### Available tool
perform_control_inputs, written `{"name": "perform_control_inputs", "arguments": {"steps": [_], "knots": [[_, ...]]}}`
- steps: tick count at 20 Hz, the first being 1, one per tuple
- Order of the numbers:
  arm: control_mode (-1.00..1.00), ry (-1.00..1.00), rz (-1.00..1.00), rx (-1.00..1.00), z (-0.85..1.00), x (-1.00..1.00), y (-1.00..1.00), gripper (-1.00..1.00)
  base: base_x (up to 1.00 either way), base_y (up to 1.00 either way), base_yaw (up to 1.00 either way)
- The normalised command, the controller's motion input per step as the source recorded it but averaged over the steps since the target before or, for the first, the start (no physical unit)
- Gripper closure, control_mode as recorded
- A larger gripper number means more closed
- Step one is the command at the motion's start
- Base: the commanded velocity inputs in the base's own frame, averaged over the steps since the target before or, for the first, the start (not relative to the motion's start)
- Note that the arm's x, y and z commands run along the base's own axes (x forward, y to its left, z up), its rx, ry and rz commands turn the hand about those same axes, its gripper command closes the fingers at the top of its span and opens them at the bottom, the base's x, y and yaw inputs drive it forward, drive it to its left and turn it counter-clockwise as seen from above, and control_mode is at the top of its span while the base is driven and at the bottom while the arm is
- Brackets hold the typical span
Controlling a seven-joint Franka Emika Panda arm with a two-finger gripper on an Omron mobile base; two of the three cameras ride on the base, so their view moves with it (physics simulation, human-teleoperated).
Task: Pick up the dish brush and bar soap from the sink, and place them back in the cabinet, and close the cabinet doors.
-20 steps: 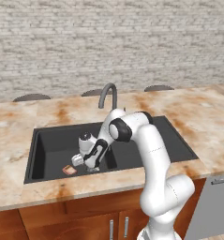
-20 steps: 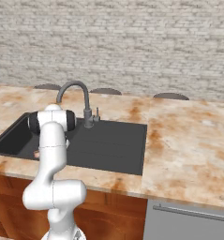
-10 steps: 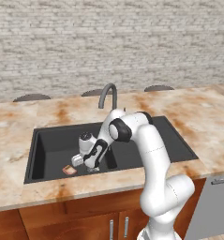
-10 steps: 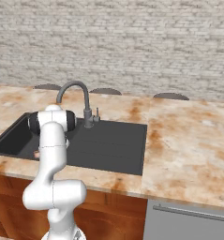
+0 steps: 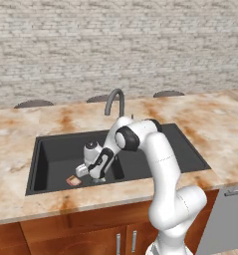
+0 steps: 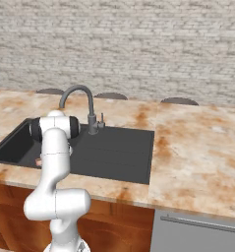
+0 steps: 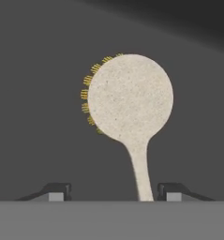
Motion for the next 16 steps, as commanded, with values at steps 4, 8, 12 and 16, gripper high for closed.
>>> {"name": "perform_control_inputs", "arguments": {"steps": [4,8,12,16], "knots": [[-1.0,0.0,0.0,0.0,0.0,0.0,0.0,1.0,0.0,0.0,0.0],[-1.0,0.0,0.0,0.0,0.0,0.0,0.0,1.0,0.0,0.0,0.0],[-1.0,0.0,0.0,0.0,0.0,0.0,0.0,1.0,0.0,0.0,0.0],[-1.0,-0.01,0.0,0.0,0.0,0.0,0.0,1.0,0.0,0.0,0.0]]}}
